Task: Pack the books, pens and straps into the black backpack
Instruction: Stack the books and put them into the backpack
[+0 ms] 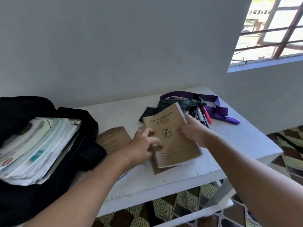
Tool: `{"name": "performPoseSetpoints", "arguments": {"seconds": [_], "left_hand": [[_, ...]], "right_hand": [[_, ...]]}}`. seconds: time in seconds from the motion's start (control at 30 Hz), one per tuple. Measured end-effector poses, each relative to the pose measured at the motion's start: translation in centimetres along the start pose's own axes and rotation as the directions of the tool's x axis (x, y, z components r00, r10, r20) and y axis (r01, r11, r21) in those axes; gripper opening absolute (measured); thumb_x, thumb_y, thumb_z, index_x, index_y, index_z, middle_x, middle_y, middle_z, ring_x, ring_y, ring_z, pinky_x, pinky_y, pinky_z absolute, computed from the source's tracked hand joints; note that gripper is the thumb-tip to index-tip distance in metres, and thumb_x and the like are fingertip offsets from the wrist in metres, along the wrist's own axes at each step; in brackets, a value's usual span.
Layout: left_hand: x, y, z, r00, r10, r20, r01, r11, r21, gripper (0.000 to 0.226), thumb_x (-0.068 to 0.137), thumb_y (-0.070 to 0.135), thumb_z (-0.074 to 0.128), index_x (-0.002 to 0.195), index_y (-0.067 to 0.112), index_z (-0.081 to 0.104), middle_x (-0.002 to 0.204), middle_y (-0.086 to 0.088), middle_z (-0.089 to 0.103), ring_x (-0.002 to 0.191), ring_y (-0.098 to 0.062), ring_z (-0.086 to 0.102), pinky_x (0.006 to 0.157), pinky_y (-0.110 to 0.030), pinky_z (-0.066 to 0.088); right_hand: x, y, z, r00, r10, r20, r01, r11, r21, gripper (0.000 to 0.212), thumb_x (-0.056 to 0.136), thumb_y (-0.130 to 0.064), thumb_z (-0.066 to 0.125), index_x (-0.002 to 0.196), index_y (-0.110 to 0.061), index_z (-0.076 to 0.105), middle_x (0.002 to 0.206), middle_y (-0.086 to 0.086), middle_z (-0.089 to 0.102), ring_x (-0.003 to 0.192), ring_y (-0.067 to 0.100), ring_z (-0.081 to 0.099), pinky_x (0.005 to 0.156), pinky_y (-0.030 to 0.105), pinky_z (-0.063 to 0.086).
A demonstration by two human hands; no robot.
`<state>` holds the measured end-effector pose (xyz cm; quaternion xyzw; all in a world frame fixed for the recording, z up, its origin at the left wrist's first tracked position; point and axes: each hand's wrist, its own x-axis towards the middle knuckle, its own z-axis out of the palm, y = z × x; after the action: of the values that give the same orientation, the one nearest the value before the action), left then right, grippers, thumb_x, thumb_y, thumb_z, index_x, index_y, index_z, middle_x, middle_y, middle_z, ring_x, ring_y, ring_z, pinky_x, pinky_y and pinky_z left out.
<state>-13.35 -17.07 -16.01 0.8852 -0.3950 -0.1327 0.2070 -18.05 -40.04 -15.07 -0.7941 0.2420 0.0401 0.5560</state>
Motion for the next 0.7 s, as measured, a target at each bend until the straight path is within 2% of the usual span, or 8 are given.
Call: {"name": "performPoseSetpoints", "arguments": {"seconds": [0.1,0.17,0.23,0.33,0.43,0.5,0.57,0.7], "left_hand": [[0.4,-0.4,0.5,0.988,-0.052,0.142,0.046,0.998,0.044,0.044,0.095,0.003,0.059,0.128,0.032,0.068,0.150,0.002,0.034,0.141,-0.018,0.034,0.117,-0.035,0.034],[0.2,-0.5,0.2,0.989,-0.059,0.132,0.055,0.998,0.039,0.039,0.098,0.009,0.059,0.130,0.030,0.067,0.144,0.007,0.040,0.133,-0.013,0.043,0.110,-0.027,0.039],[-0.3,-0.5,-0.4,0.996,-0.073,0.060,0.073,0.997,0.002,0.033,0.100,0.022,0.061,0.132,0.030,0.065,0.135,0.011,0.046,0.121,-0.010,0.052,0.102,-0.027,0.045],[-1.4,-2.2,-2.0,0.981,-0.184,-0.064,0.189,0.978,0.083,0.034,0.101,0.030,0.059,0.134,0.029,0.059,0.127,0.004,0.052,0.106,-0.014,0.057,0.088,-0.031,0.048],[-2.9,-4.7,-3.9,0.938,-0.333,-0.097,0.346,0.882,0.322,0.022,0.098,0.024,0.055,0.118,0.020,0.062,0.119,-0.006,0.061,0.104,-0.026,0.061,0.084,-0.036,0.052],[-4.2,-5.8,-4.8,0.910,-0.404,-0.091,0.399,0.799,0.449,0.008,0.096,0.024,0.056,0.099,0.018,0.061,0.108,-0.006,0.066,0.097,-0.027,0.063,0.080,-0.037,0.051],[-5.0,-6.7,-5.1,0.894,-0.444,-0.055,0.412,0.769,0.489,0.012,0.096,0.028,0.060,0.092,0.017,0.063,0.096,-0.005,0.066,0.087,-0.025,0.064,0.070,-0.035,0.047],[-5.7,-7.7,-5.4,0.871,-0.491,0.023,0.454,0.822,0.344,0.035,0.087,0.044,0.074,0.080,0.014,0.059,0.079,-0.003,0.059,0.067,-0.021,0.055,0.057,-0.032,0.040]], "right_hand": [[-0.1,0.0,0.9,0.986,-0.090,-0.143,0.046,0.957,-0.288,0.043,0.098,-0.015,0.061,0.137,-0.028,0.047,0.118,0.001,0.062,0.101,0.021,0.067,0.075,0.037,0.061],[0.1,0.0,1.7,0.960,-0.164,-0.227,0.031,0.868,-0.496,0.056,0.096,-0.025,0.068,0.146,-0.028,0.044,0.135,0.006,0.048,0.123,0.026,0.049,0.095,0.042,0.050],[0.2,-0.1,2.8,0.926,-0.268,-0.267,0.068,0.812,-0.579,0.065,0.093,-0.030,0.072,0.150,-0.030,0.042,0.142,0.008,0.039,0.130,0.027,0.037,0.106,0.046,0.041],[0.2,-1.1,5.4,0.918,-0.366,-0.151,0.278,0.868,-0.412,0.054,0.096,-0.027,0.071,0.145,-0.029,0.049,0.129,0.000,0.053,0.107,0.013,0.053,0.086,0.031,0.054],[0.0,-2.6,8.9,0.929,-0.370,0.018,0.359,0.887,-0.290,0.040,0.100,-0.034,0.066,0.138,-0.025,0.058,0.109,-0.010,0.065,0.092,0.005,0.060,0.068,0.018,0.046],[0.1,-3.5,11.4,0.938,-0.327,0.113,0.346,0.895,-0.281,0.045,0.100,-0.040,0.066,0.141,-0.024,0.056,0.116,-0.007,0.067,0.103,0.012,0.063,0.074,0.022,0.046],[0.5,-4.2,13.5,0.946,-0.270,0.182,0.321,0.865,-0.385,0.059,0.097,-0.044,0.069,0.148,-0.021,0.049,0.131,0.003,0.065,0.115,0.021,0.061,0.084,0.030,0.047],[0.9,-5.3,15.7,0.964,-0.156,0.217,0.258,0.760,-0.597,0.073,0.094,-0.047,0.073,0.149,-0.011,0.043,0.137,0.012,0.057,0.109,0.026,0.057,0.083,0.034,0.047]]}}
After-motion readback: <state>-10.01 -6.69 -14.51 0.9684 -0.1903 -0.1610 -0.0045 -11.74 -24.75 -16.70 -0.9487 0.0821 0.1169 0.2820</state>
